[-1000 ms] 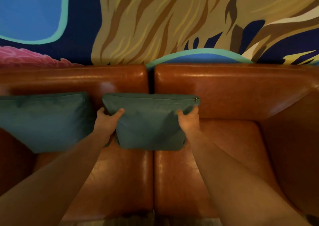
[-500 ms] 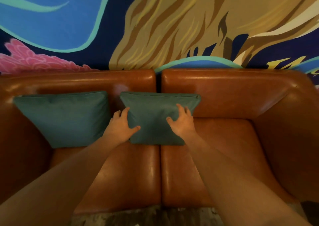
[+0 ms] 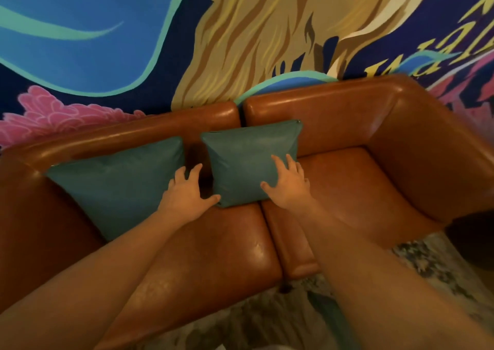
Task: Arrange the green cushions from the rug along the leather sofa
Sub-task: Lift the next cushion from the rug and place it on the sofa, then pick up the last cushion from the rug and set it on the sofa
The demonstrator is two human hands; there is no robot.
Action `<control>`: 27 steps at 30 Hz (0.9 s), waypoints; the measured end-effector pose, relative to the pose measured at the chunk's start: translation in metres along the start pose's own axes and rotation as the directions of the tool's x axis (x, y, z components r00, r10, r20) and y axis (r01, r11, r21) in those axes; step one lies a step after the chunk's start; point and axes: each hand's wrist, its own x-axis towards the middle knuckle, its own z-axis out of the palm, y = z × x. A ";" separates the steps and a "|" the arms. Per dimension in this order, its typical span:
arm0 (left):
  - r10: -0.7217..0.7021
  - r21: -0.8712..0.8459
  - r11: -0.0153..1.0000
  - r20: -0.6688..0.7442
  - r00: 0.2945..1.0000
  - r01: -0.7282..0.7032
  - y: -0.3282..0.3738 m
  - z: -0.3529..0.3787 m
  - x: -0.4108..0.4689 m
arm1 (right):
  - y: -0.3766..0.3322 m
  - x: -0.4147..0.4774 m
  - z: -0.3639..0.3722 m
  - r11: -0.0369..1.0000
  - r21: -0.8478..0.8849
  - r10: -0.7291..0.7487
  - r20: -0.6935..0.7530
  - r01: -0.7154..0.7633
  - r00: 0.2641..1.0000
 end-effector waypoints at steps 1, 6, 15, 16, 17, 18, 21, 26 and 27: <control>0.010 0.004 1.000 0.002 1.000 -0.011 0.000 -0.002 -0.008 | 0.001 -0.010 0.000 1.000 0.000 0.002 -0.013 -0.002 1.000; 0.055 0.034 0.998 0.016 0.998 -0.056 0.013 0.002 -0.046 | 0.020 -0.064 -0.002 1.000 0.004 0.030 -0.045 -0.030 0.999; 0.118 0.097 0.988 0.056 0.991 -0.123 0.088 0.061 -0.124 | 0.118 -0.177 -0.026 0.989 0.068 0.138 -0.082 -0.132 0.987; 0.127 0.099 0.986 0.061 0.990 -0.133 0.100 0.071 -0.134 | 0.132 -0.191 -0.031 0.986 0.065 0.156 -0.076 -0.151 0.985; 0.136 0.101 0.985 0.063 0.989 -0.142 0.115 0.082 -0.147 | 0.150 -0.207 -0.036 0.984 0.053 0.174 -0.068 -0.170 0.982; 0.135 0.106 0.984 0.062 0.989 -0.141 0.127 0.092 -0.158 | 0.165 -0.219 -0.040 0.982 0.046 0.184 -0.063 -0.182 0.981; 0.139 0.099 0.985 0.051 0.989 -0.143 0.167 0.123 -0.198 | 0.215 -0.262 -0.054 0.984 0.030 0.178 -0.049 -0.176 0.983; 0.160 0.090 0.982 0.054 0.986 -0.164 0.226 0.170 -0.255 | 0.282 -0.324 -0.079 0.986 0.042 0.160 -0.021 -0.159 0.987; 0.164 0.086 0.982 0.063 0.985 -0.169 0.235 0.177 -0.262 | 0.292 -0.332 -0.083 0.988 0.028 0.155 -0.021 -0.154 0.988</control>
